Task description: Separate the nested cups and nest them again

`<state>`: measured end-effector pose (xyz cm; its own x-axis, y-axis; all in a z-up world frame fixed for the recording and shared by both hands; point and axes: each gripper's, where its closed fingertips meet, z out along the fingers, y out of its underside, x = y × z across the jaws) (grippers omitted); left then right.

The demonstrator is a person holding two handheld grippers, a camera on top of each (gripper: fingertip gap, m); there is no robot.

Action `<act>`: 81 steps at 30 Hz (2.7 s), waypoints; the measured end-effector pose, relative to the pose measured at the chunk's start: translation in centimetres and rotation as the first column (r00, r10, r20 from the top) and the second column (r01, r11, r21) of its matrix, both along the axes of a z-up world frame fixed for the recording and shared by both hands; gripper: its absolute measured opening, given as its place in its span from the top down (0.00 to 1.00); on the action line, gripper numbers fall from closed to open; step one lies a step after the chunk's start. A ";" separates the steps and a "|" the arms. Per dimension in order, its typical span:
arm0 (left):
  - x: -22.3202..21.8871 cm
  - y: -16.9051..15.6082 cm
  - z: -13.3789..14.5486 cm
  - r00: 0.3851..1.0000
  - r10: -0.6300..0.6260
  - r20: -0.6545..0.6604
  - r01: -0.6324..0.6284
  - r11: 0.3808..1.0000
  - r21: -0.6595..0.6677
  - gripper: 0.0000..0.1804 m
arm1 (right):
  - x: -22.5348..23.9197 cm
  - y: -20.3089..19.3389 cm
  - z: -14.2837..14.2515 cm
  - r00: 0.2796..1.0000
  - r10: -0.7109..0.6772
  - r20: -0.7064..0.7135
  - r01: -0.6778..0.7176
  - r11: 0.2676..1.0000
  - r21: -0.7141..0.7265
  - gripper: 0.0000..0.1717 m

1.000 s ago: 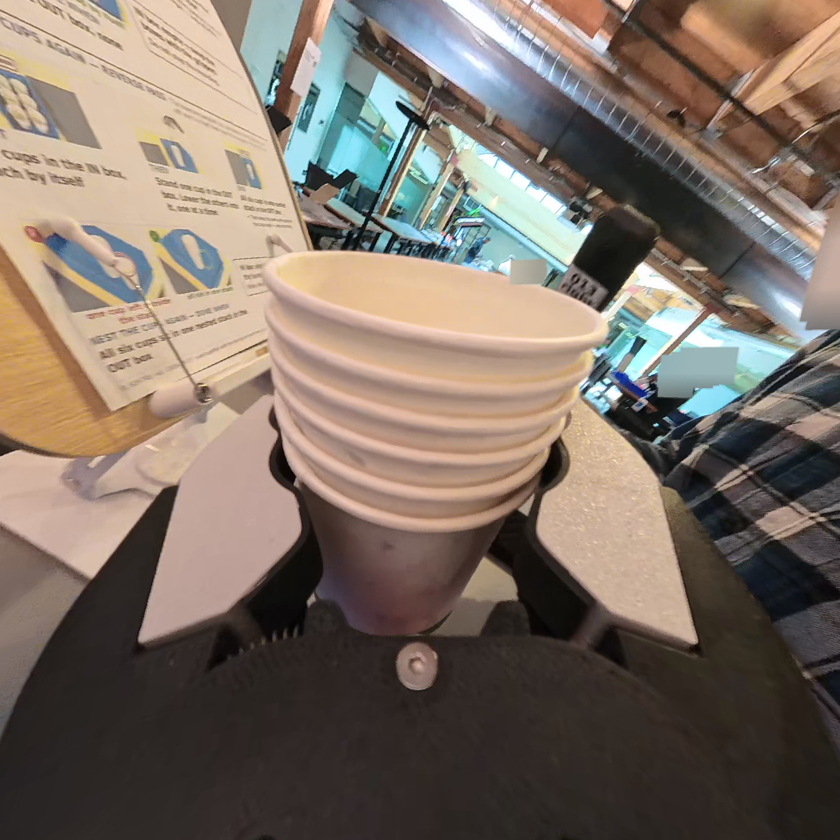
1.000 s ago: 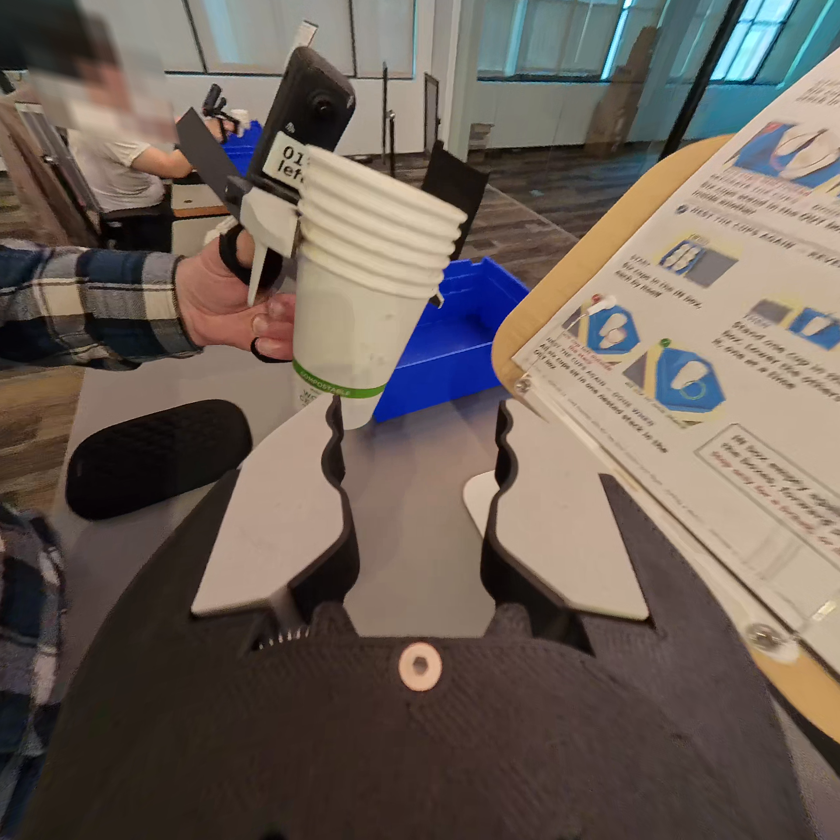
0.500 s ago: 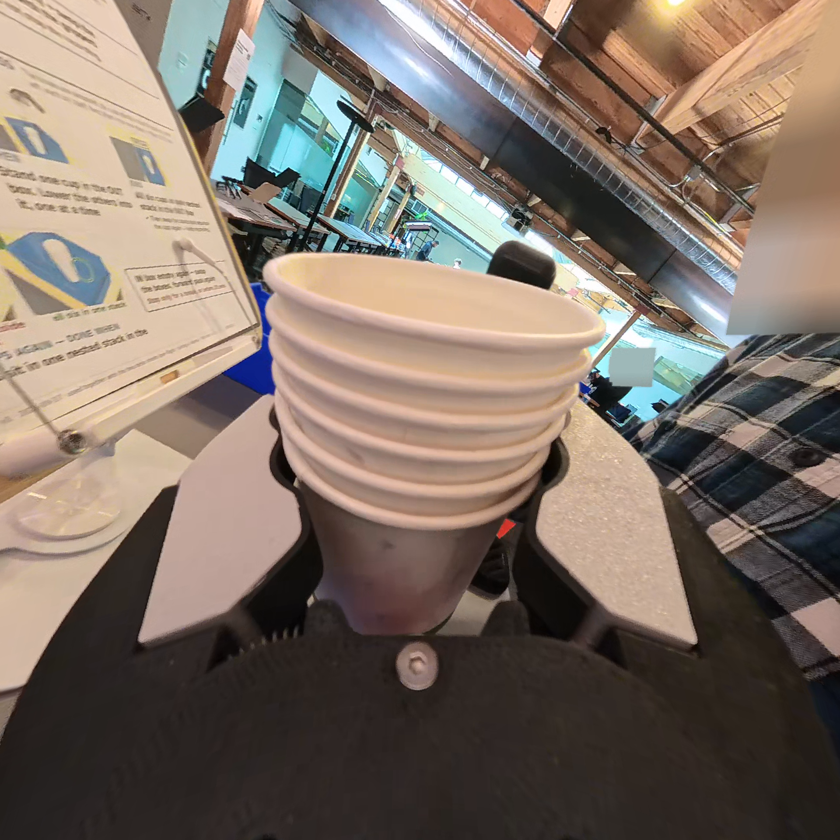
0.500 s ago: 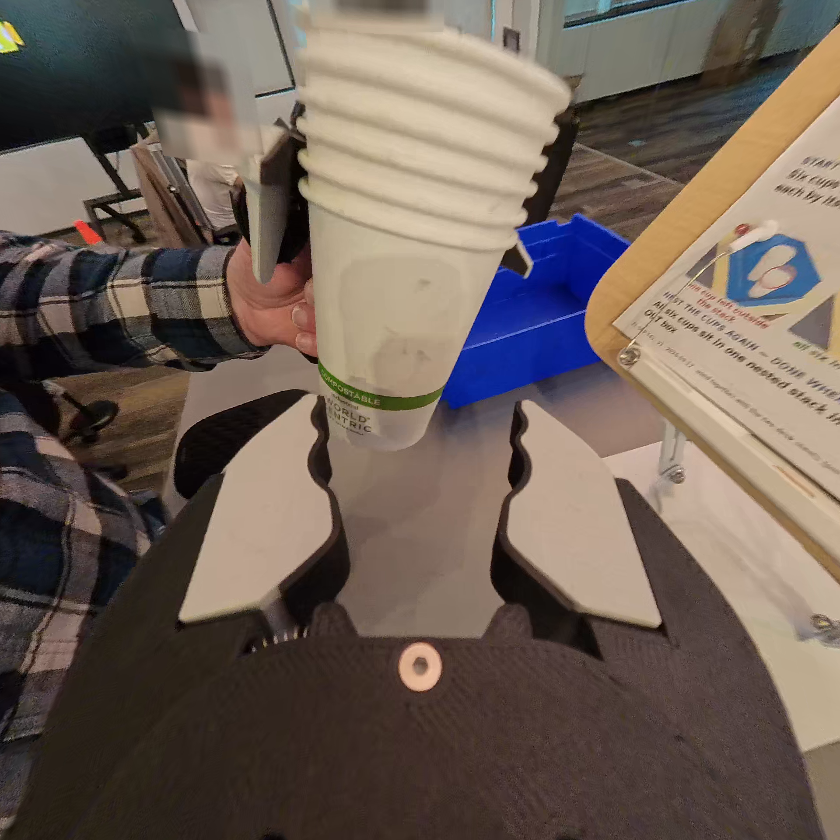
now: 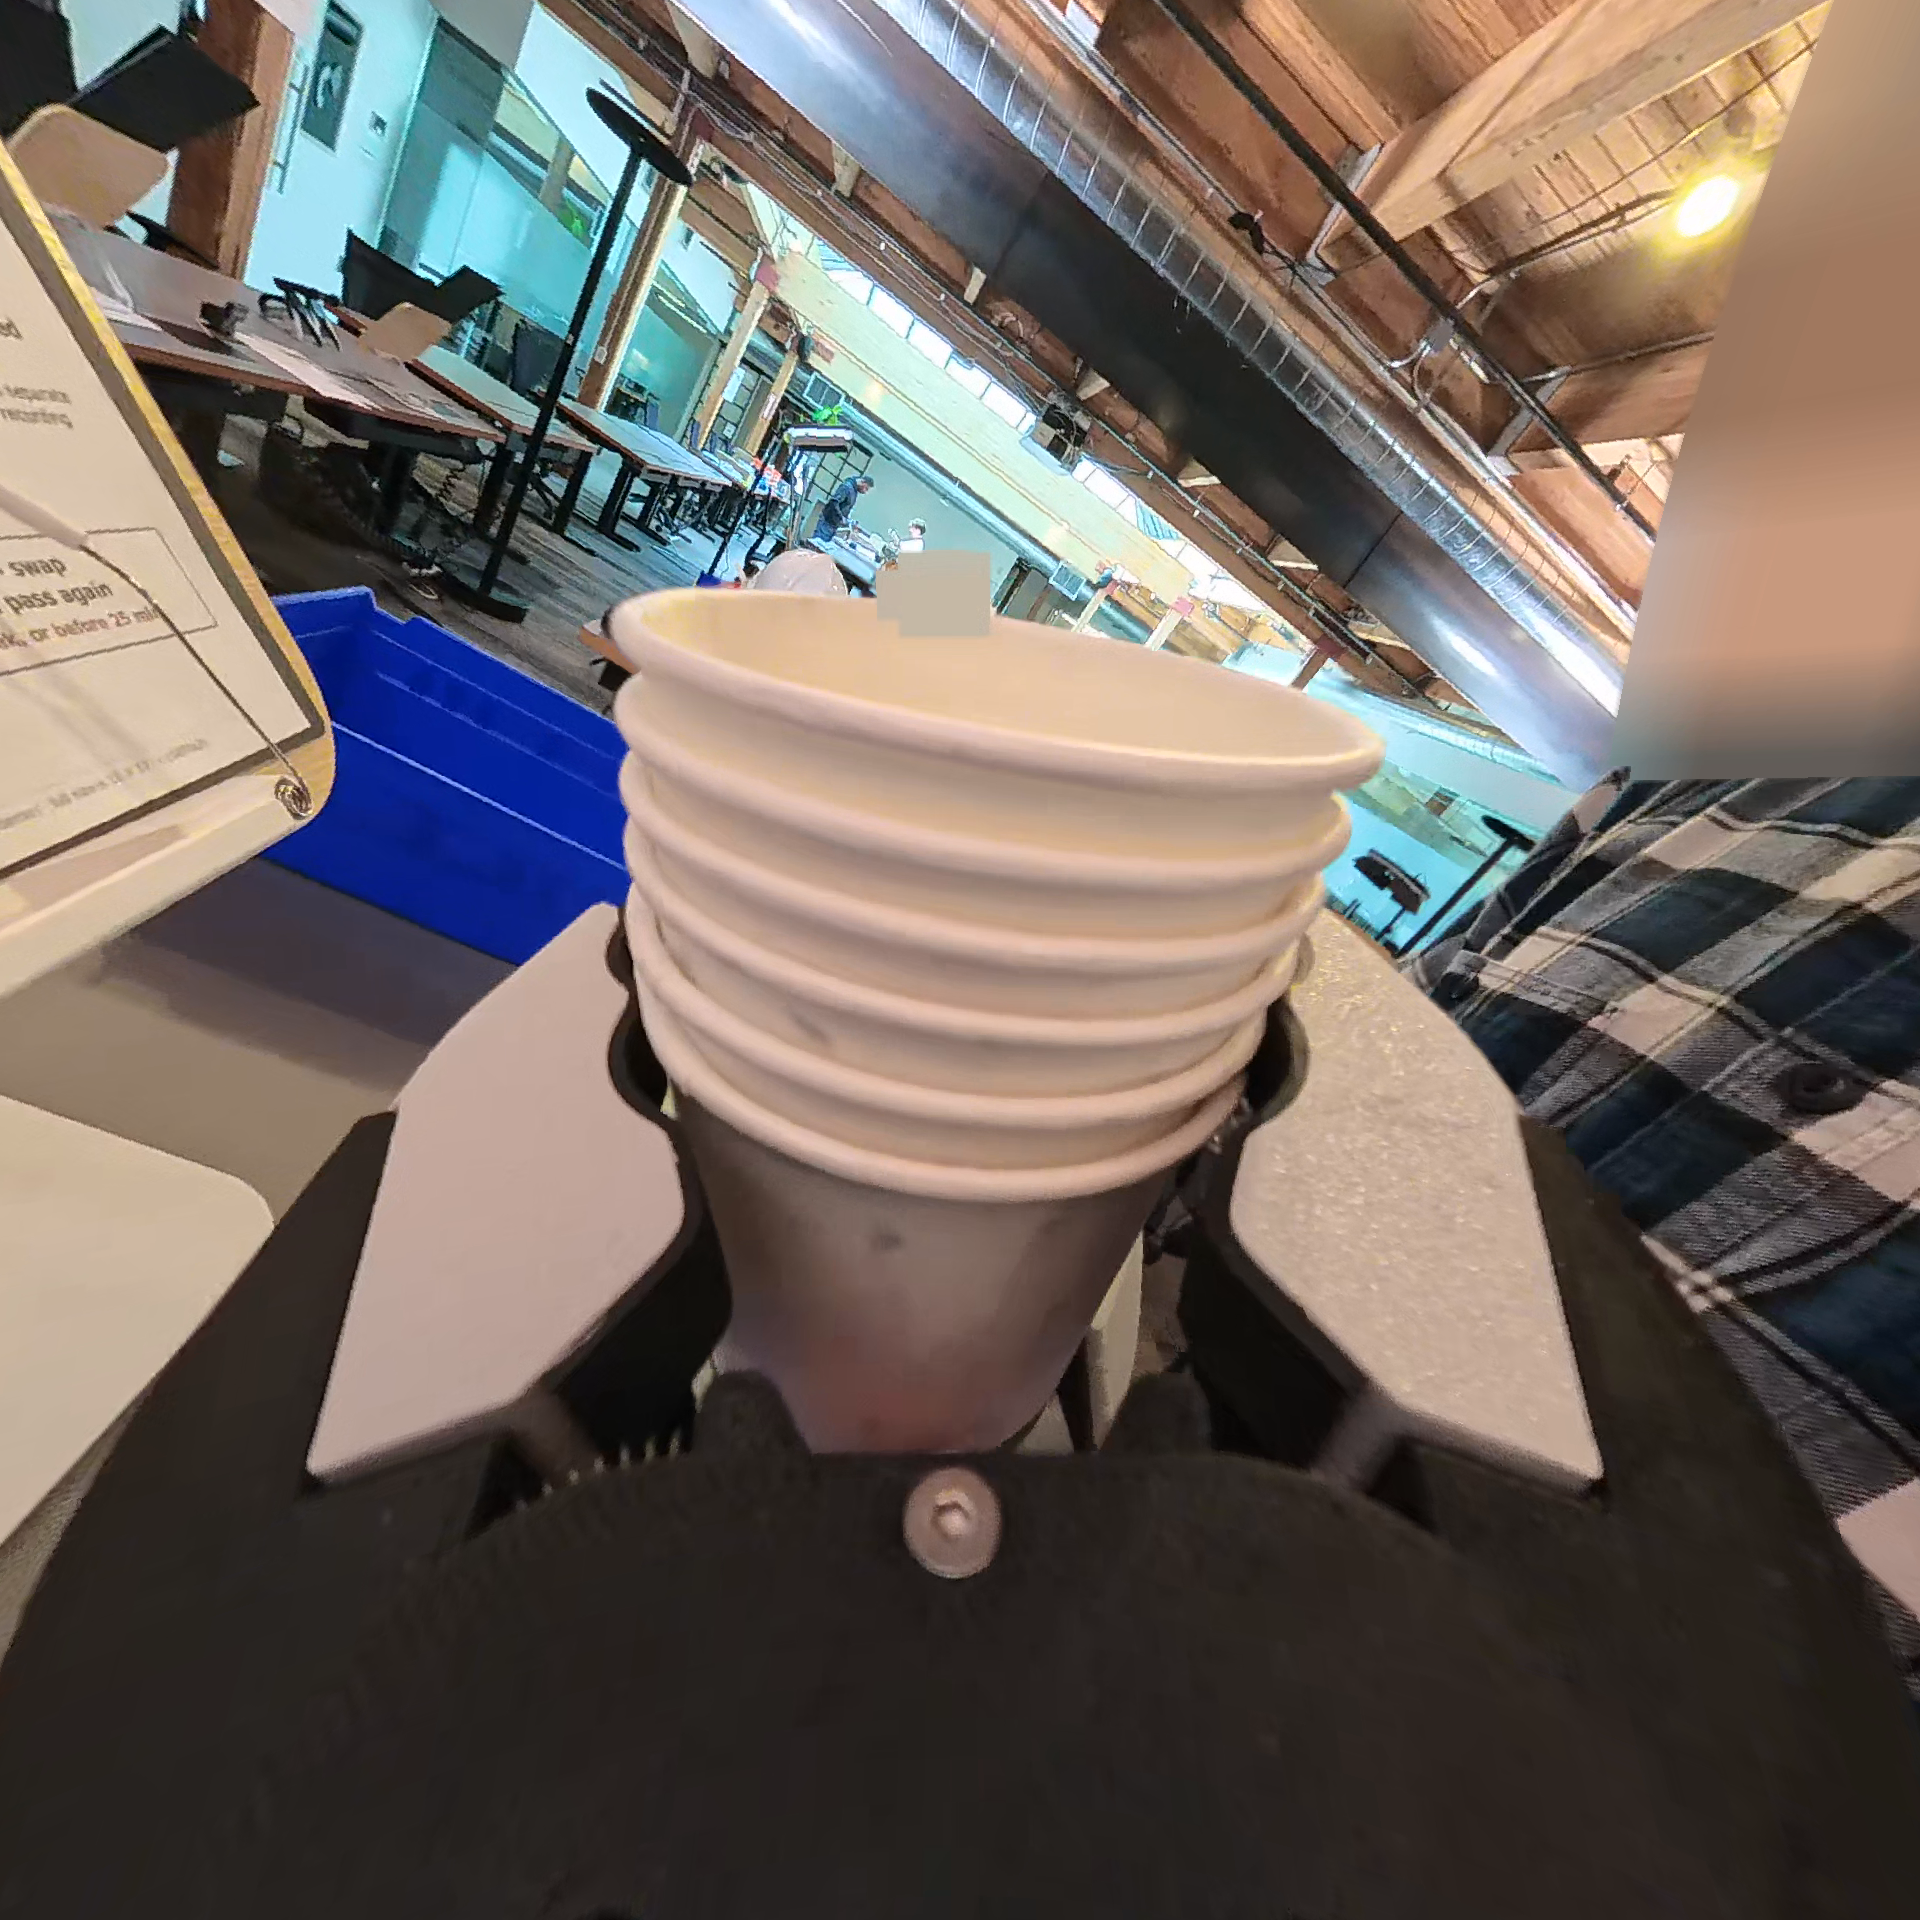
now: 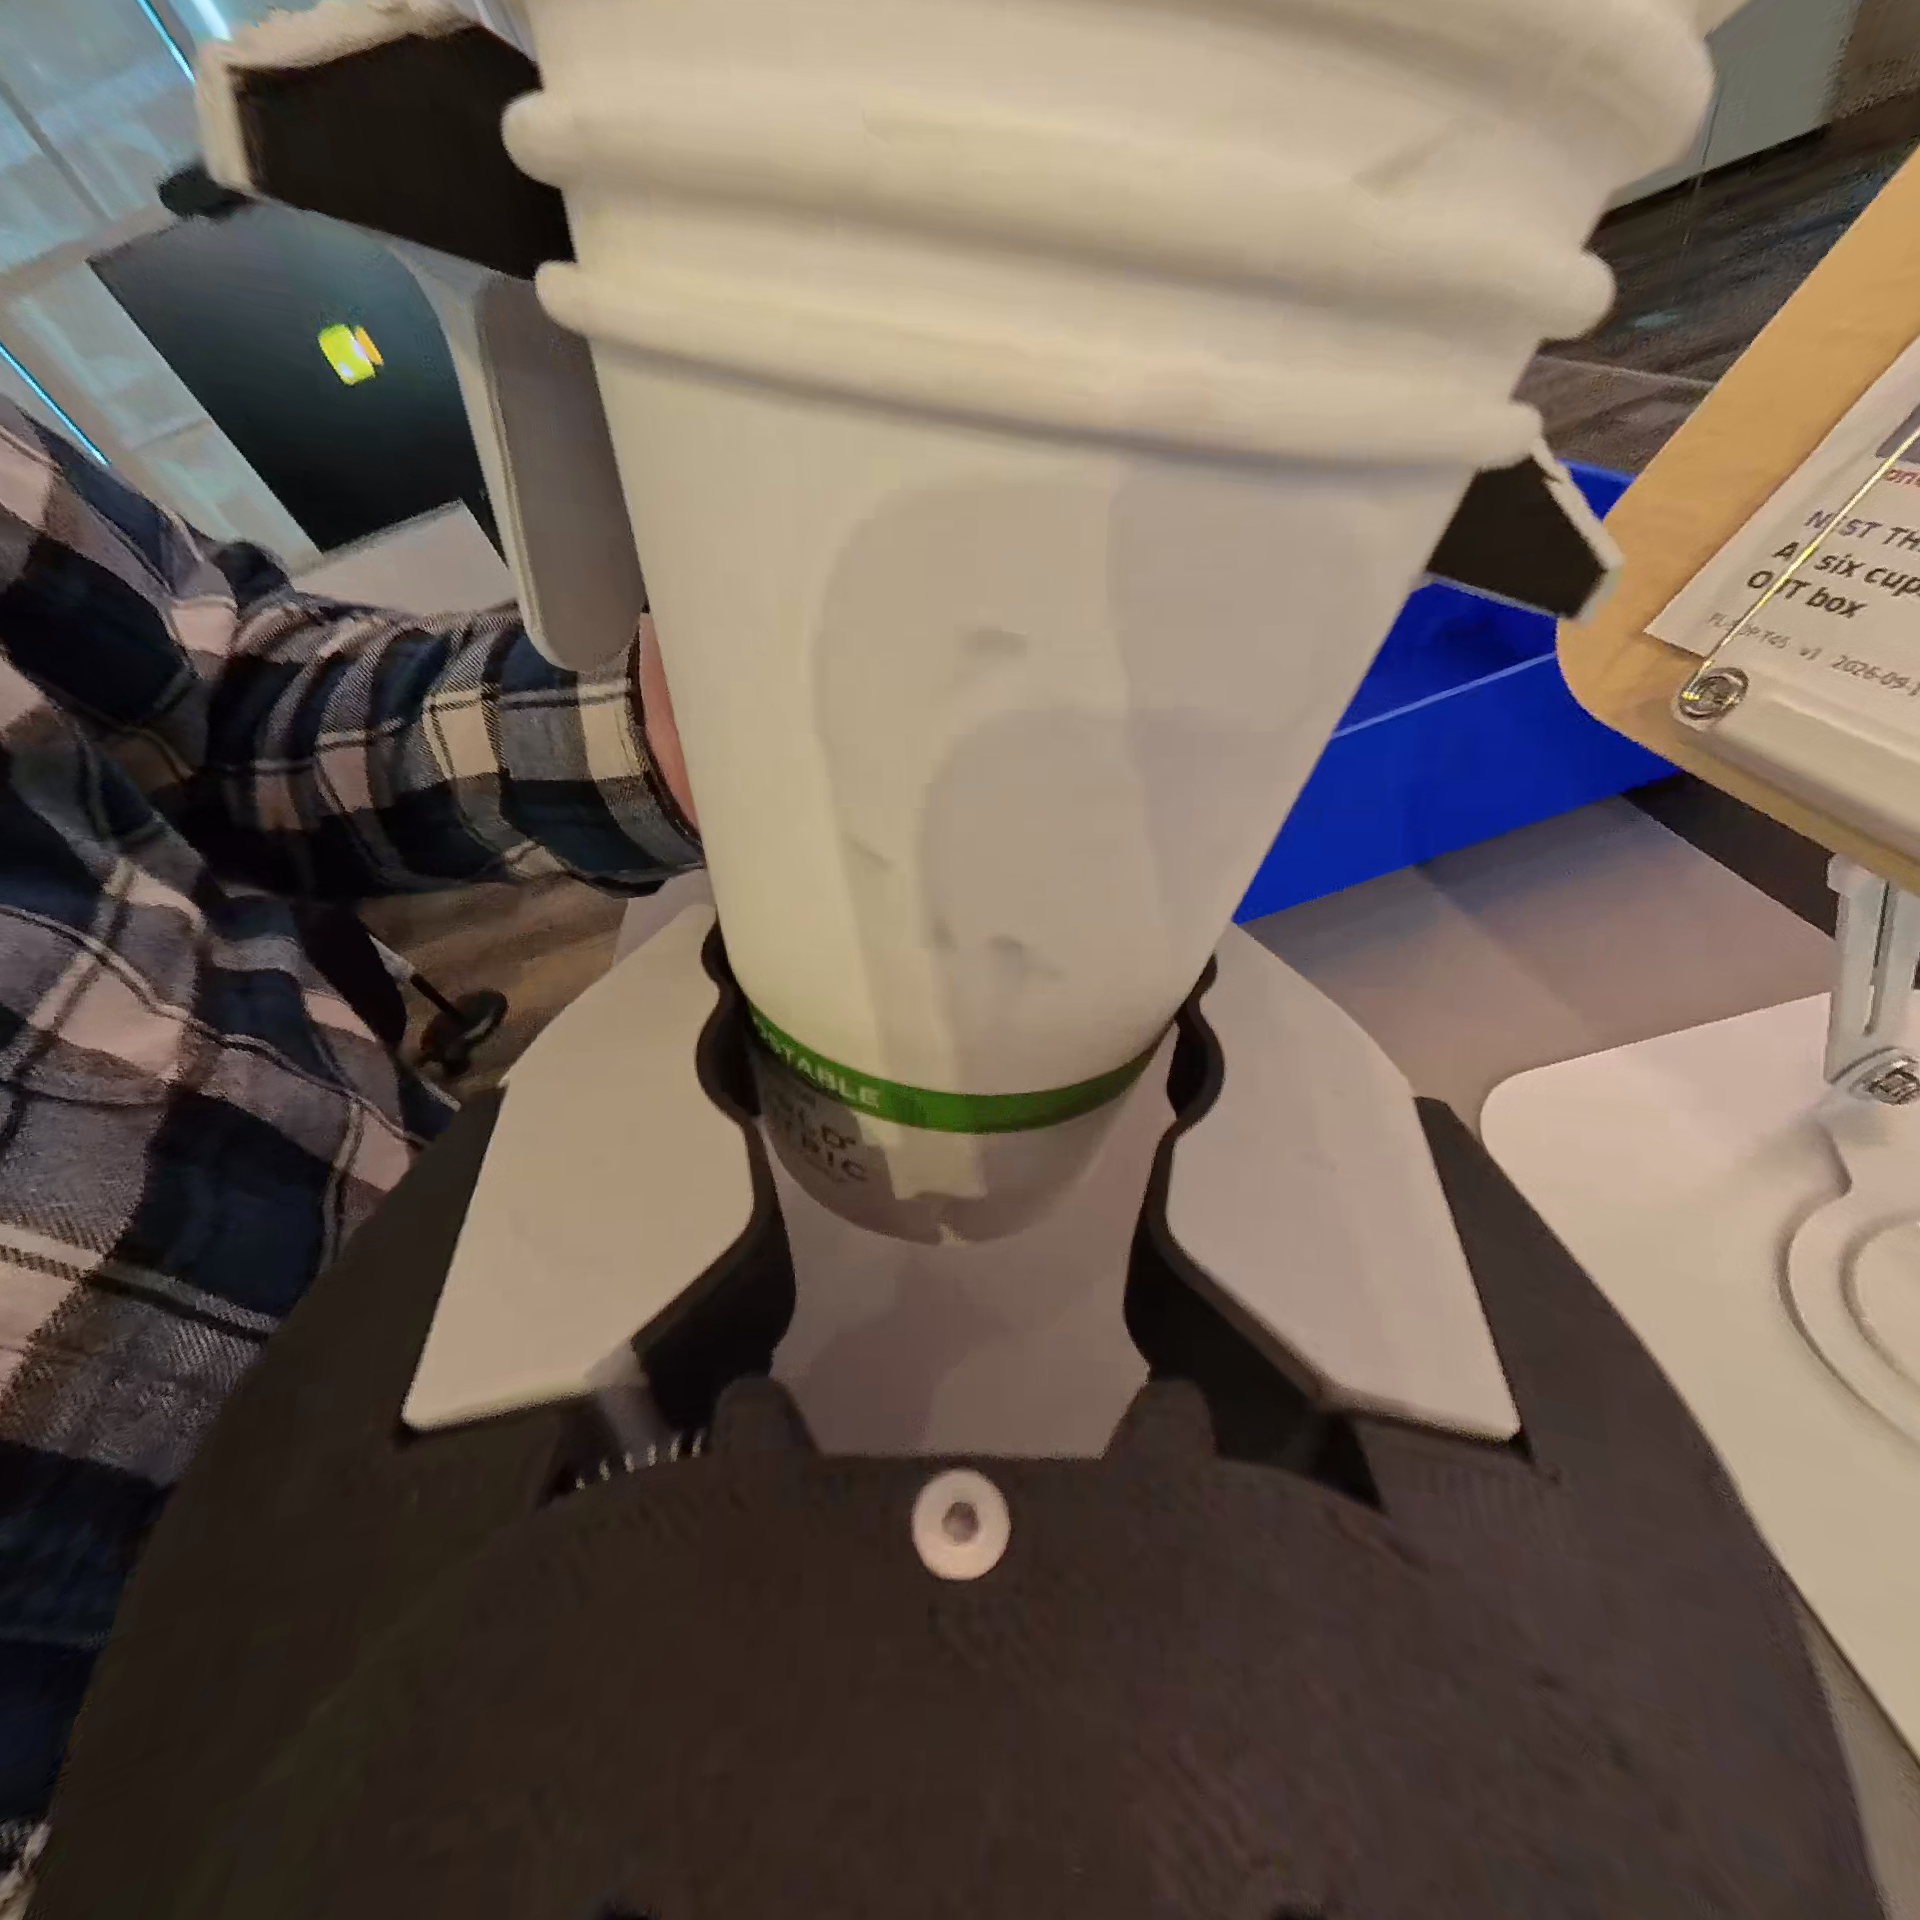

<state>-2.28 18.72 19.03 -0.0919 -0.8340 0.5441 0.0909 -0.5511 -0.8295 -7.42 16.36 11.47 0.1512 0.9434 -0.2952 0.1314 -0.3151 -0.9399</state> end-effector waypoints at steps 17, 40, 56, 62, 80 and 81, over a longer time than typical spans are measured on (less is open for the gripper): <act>1.9 0.0 -1.0 0.995 0.046 -0.091 -0.045 0.999 0.012 0.40 | 0.7 0.4 0.1 0.994 -0.071 -0.087 0.071 0.997 -0.005 0.53; -0.3 0.6 -3.4 0.965 0.084 -0.249 -0.059 0.993 0.103 0.44 | 8.3 2.8 7.5 0.974 -0.226 0.017 0.210 0.926 0.314 0.64; -0.7 -0.2 -7.5 0.891 0.107 -0.440 -0.031 0.984 0.177 0.44 | 4.5 0.0 6.1 0.922 -0.023 0.387 -0.159 0.888 0.431 0.95; -0.8 -0.8 -8.9 0.848 0.102 -0.520 0.022 0.974 0.227 0.44 | 4.4 -1.3 4.6 0.910 0.076 0.407 -0.227 0.913 0.339 0.98; -0.9 -0.7 -10.0 0.826 0.131 -0.547 0.030 0.961 0.276 0.44 | 6.8 -0.8 7.3 0.955 0.024 0.296 -0.125 0.936 0.328 0.98; -0.8 -0.7 -10.0 0.830 0.131 -0.543 0.028 0.961 0.275 0.44 | 7.0 -0.6 7.5 0.956 0.015 0.291 -0.115 0.937 0.330 0.98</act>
<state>-3.11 18.05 9.06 0.2035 -0.9460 0.2522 -0.4029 -0.3157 -0.8591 -0.39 15.72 18.94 0.1148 0.9892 0.0907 0.4141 0.0353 -0.9096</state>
